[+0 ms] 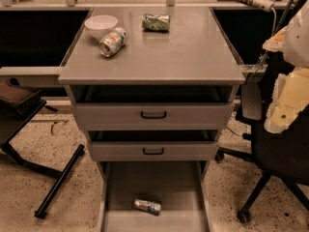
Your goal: Pick redbull can from bottom drawer and place on counter
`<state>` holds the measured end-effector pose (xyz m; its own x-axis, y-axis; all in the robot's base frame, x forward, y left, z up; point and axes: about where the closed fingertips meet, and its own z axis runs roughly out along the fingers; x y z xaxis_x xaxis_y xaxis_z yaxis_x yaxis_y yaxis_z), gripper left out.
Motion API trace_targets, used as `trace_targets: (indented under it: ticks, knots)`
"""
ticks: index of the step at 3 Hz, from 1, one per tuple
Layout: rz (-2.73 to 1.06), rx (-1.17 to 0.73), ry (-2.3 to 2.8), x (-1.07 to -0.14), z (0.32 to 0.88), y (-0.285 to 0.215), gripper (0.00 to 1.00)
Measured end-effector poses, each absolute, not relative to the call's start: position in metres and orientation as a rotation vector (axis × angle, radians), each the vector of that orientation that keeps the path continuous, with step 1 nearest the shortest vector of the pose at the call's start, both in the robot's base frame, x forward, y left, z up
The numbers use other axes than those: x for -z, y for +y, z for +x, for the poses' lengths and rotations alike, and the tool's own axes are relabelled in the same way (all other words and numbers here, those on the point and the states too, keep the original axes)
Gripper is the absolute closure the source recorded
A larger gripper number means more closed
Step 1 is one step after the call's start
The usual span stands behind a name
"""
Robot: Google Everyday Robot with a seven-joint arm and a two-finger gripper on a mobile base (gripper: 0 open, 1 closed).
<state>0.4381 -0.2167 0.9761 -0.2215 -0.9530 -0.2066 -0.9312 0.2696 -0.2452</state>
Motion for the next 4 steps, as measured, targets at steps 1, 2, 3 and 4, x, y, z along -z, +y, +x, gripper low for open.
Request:
trace_targets:
  ticks: [1, 2, 3, 4]
  knots:
    - [-1.713, 0.094, 2.226, -0.97, 0.438, -0.214, 0.0]
    - [-1.662, 0.053, 2.222, -0.957, 0.429, -0.201, 0.0]
    - [-1.568, -0.01, 2.254, -0.9, 0.42, -0.183, 0.0]
    - [-1.51, -0.098, 2.318, -0.806, 0.405, -0.173, 0.0]
